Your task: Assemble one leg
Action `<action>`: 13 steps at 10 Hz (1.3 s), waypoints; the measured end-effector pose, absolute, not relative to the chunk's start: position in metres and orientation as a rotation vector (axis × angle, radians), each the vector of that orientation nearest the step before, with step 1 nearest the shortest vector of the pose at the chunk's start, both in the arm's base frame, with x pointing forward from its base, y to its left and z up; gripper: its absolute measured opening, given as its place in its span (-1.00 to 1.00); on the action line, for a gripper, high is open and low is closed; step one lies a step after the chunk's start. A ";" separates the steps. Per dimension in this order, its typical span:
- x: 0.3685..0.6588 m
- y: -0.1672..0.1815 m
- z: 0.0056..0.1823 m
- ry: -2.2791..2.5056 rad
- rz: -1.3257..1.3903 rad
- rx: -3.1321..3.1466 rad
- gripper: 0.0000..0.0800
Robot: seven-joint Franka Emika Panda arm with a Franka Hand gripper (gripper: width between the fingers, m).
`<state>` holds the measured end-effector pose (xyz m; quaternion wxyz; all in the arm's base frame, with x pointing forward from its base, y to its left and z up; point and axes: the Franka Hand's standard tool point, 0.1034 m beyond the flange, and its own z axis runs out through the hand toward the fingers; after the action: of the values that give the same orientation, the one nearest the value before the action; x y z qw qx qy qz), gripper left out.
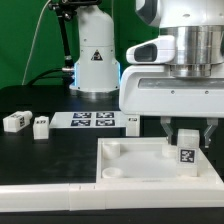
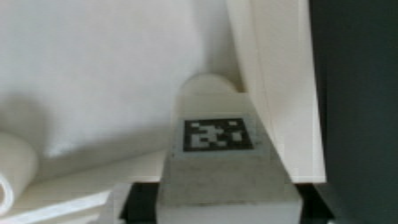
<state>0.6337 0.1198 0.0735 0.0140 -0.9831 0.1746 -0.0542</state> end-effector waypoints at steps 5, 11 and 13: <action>0.630 0.099 0.074 1.112 -0.196 -2.958 -0.25; 0.629 0.093 0.074 1.254 -0.198 -2.913 0.55; 0.629 0.093 0.074 1.254 -0.197 -2.913 0.62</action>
Offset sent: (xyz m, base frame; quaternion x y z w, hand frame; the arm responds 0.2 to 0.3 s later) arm -0.0032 0.0041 0.0003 -0.0050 0.0050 0.2880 0.9576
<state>0.6289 0.0929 0.0737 -0.0178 -0.9166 0.3945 -0.0621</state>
